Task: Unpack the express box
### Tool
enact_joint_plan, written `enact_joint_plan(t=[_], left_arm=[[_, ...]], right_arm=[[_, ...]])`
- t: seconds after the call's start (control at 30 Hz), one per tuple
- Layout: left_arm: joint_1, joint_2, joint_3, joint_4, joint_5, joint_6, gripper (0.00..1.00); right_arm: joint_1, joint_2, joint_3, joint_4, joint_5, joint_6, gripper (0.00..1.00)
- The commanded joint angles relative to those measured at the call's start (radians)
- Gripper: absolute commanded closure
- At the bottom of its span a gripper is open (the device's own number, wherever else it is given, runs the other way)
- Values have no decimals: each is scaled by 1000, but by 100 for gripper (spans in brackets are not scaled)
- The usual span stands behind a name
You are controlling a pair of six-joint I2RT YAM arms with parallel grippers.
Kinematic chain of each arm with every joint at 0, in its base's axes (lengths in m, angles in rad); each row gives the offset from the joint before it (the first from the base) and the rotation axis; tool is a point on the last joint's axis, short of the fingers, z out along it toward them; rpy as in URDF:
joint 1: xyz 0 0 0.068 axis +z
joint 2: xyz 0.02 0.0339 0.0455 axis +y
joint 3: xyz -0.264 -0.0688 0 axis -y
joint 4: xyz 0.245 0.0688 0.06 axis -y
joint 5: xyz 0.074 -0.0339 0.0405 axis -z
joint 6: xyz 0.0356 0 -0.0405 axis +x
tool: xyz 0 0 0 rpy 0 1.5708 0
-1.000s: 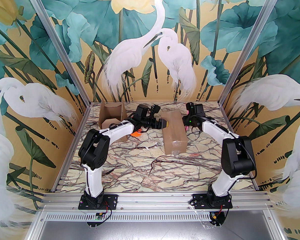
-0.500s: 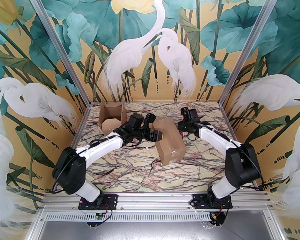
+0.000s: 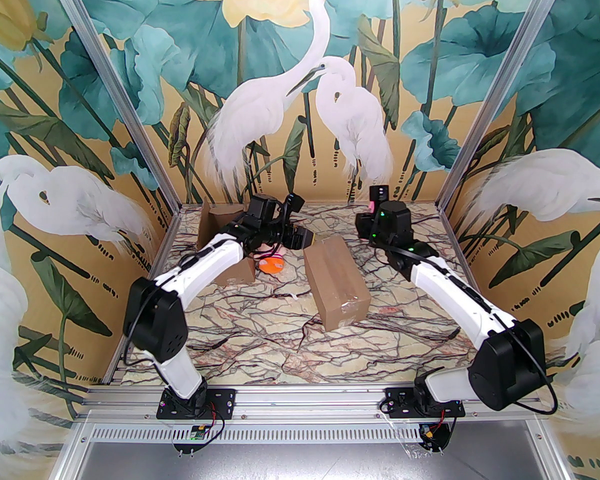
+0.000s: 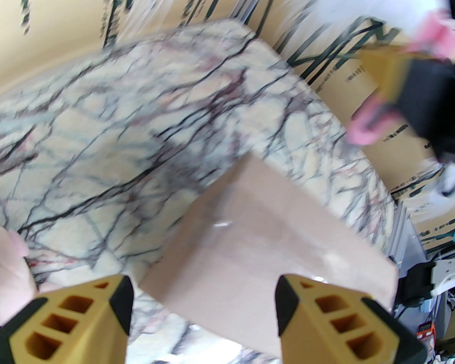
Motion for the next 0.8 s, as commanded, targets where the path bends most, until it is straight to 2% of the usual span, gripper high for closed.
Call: enact_joint_plan(t=[0.0,0.23,0.5,0.77], left_arm=[[-4,58,64,-94,49,74,34],[23,115,50,-62,102,82,35],[40,145,31,-50,131,78,37],[41,165,24,-38,151,69,40]], right_arm=[[49,23,17,181,-47,-5,100],[129,106,-39,421,-46,-58,100],[174,169,-40,475,13,-78,100],[211,200,-78,529,129,-146,100]])
